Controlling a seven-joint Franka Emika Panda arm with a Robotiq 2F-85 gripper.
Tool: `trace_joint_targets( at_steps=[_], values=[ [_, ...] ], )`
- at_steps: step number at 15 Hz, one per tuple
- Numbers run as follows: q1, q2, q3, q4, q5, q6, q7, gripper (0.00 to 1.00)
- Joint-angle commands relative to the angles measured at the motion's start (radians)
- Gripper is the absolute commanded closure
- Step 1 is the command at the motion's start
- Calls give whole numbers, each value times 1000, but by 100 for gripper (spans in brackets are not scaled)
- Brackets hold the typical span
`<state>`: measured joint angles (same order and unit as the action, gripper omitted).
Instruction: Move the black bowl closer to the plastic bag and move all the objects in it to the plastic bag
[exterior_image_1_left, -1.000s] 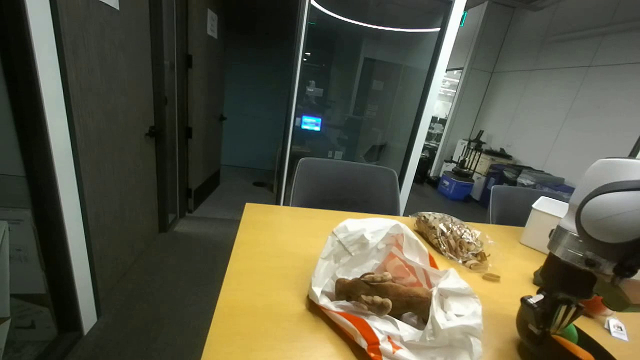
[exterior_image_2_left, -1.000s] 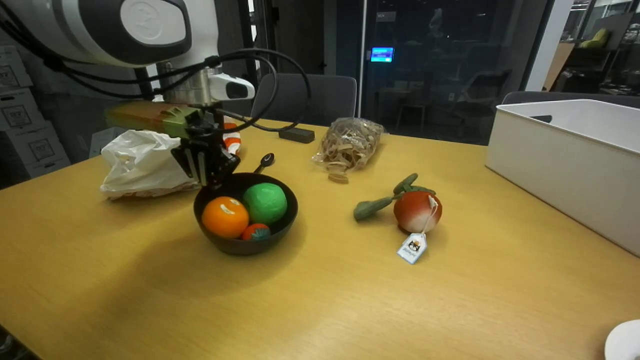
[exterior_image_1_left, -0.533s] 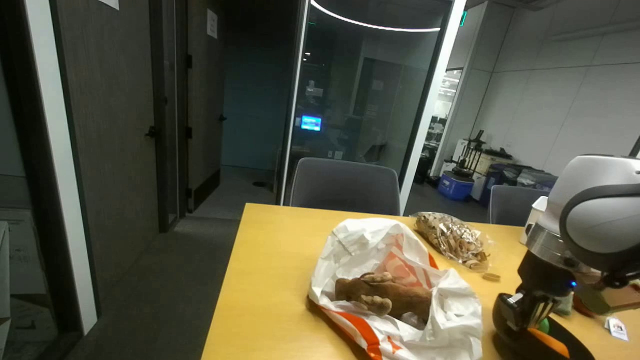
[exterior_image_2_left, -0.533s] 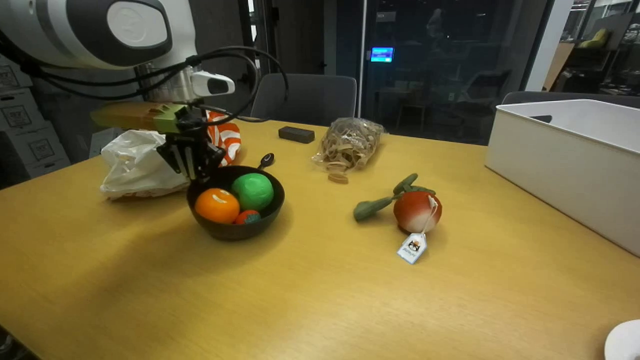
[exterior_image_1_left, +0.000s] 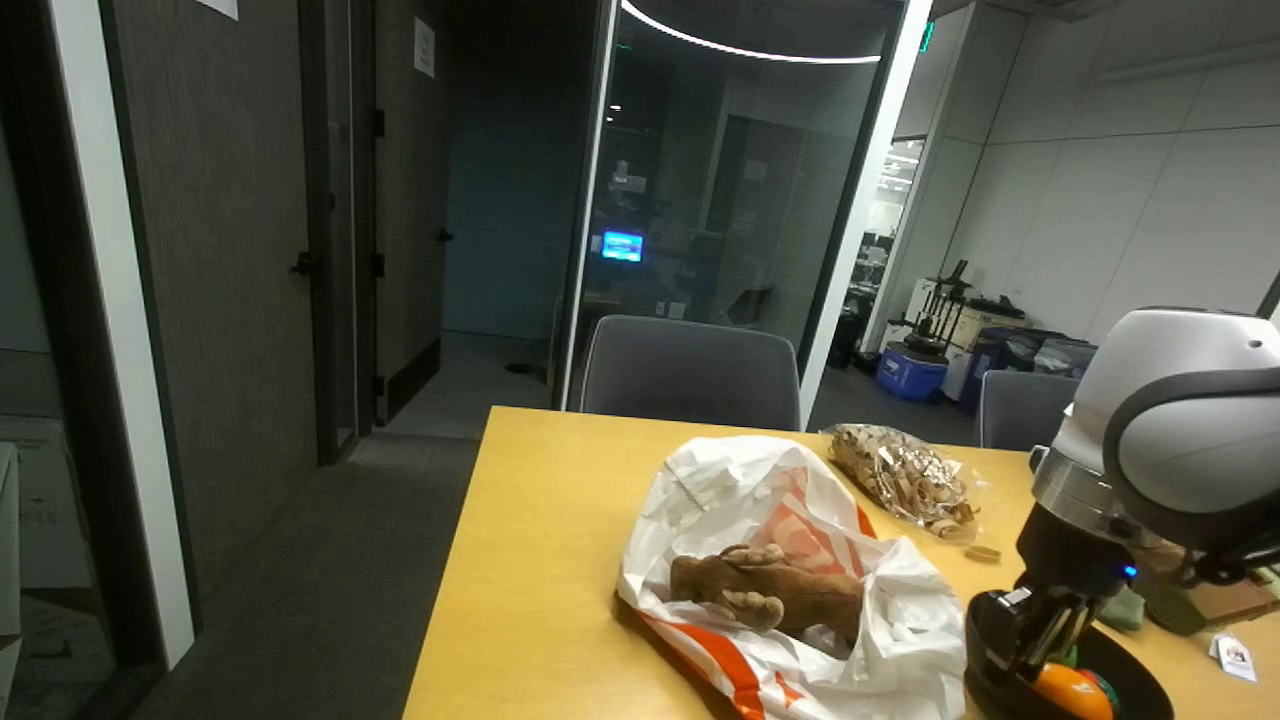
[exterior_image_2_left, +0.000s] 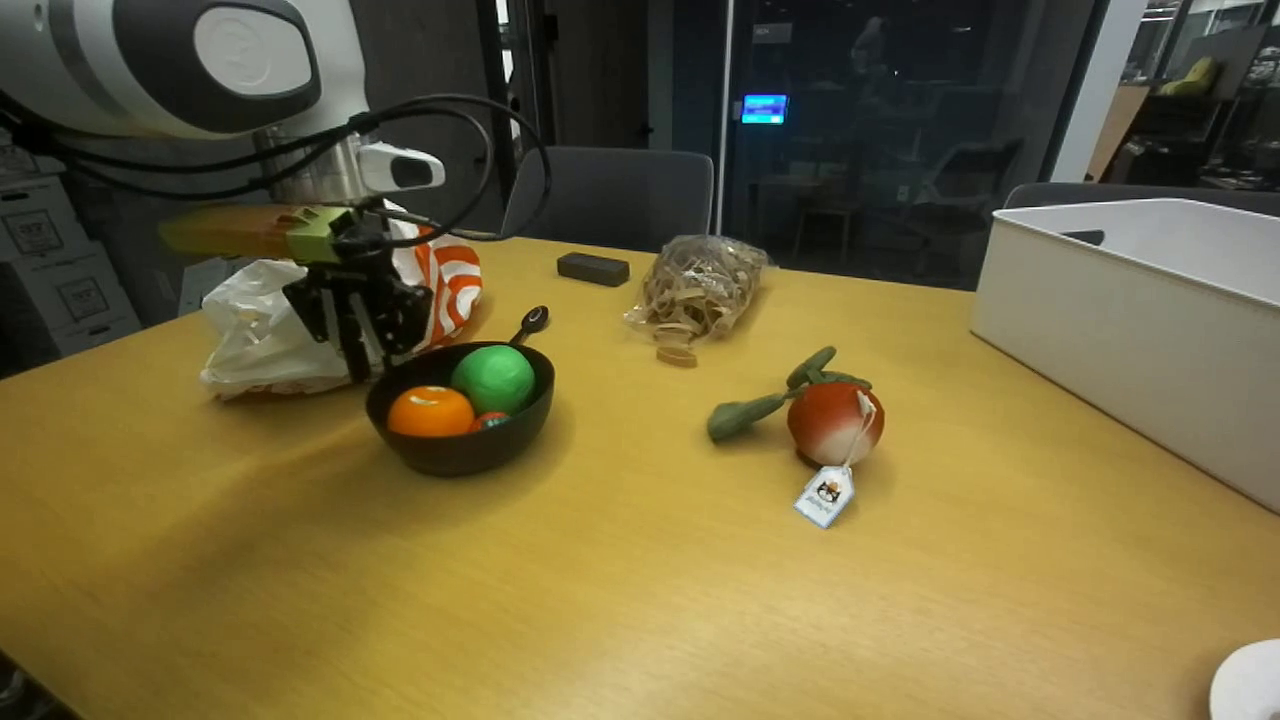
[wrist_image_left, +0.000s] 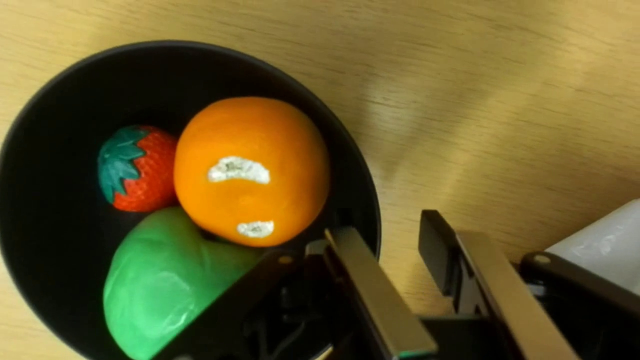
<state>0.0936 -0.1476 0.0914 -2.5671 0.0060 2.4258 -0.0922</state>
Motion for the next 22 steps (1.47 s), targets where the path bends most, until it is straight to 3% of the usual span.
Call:
trace_joint_targets(
  at_steps=[1,5,10,16,19,22],
  values=[
    [0,-36,-22,17,53,-71,-21,27],
    [-25,-125,-64,35,98,-185,-6,1],
    [-69,-189,-80,24,81,-156,116,0],
    [-84,-146,-39,-26,46,30,271,0],
    [-119,-86,-6,-44,-52,177,384,0],
    [-175,-34,13,-49,-201,253,512,0]
  ],
)
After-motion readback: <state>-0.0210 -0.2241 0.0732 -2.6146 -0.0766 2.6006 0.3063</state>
